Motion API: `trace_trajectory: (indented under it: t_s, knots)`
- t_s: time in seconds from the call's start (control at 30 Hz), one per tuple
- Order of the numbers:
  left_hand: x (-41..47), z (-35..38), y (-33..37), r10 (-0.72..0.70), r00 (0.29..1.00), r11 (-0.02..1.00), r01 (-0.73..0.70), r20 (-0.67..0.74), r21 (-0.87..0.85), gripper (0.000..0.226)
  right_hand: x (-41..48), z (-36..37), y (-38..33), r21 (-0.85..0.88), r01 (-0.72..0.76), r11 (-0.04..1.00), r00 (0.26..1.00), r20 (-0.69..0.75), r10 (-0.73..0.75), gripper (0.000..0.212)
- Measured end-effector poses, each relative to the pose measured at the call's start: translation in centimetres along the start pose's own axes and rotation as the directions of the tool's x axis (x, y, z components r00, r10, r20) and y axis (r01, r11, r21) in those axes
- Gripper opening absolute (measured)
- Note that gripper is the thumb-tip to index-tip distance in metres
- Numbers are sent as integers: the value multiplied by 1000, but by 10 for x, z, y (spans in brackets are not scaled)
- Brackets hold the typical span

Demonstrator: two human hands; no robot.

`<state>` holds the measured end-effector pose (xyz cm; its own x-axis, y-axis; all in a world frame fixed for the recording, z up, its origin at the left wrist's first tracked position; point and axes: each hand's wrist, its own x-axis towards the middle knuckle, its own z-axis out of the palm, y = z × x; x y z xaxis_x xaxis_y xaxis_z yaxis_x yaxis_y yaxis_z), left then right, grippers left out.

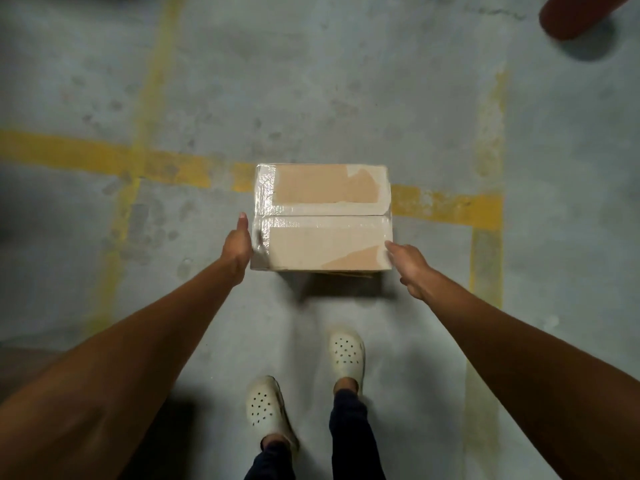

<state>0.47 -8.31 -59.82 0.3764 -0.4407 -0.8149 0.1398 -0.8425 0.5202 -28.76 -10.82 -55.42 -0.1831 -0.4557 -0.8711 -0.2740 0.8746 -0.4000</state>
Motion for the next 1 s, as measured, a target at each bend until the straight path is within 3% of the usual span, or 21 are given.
trace_trajectory:
  t_s: [0.1, 0.2, 0.3, 0.4, 0.53, 0.6, 0.8, 0.9, 1.0]
  knots:
    - [5, 2, -5, -36, 998, 999, 36, 49, -11, 58, 11, 6, 7, 34, -82, 996, 994, 82, 79, 45]
    - [-11, -7, 9, -7, 1000, 999, 6, 11, 53, 51, -6, 7, -4, 37, -93, 995, 992, 84, 89, 36]
    - [-53, -25, 38, 90, 995, 994, -92, 34, 65, 43, -43, 0, -22, 53, 29, 998, 999, 23, -30, 25]
    - [-112, -51, 70, 172, 973, 977, -188, 151, 101, 31, -95, -14, -46, 103, 151, 983, 988, -28, -149, 22]
    - [-186, -95, 100, 143, 967, 989, -149, 210, 16, 34, -172, -31, -73, 129, 319, 939, 948, -61, -314, 23]
    - [-221, -115, 110, 152, 971, 988, -149, 185, -30, 23, -214, -37, -81, 67, 401, 914, 915, -81, -396, 27]
    - [-337, -175, 122, 354, 935, 934, -353, 11, -47, 10, -349, -33, -93, -67, 513, 856, 839, -169, -517, 49]
    - [-382, -209, 114, 440, 895, 892, -445, -78, -76, 21, -401, -27, -92, -64, 539, 840, 817, -202, -540, 66]
    - [-422, -234, 102, 512, 845, 845, -528, -158, -85, 21, -444, -19, -86, -81, 571, 817, 792, -207, -574, 65]
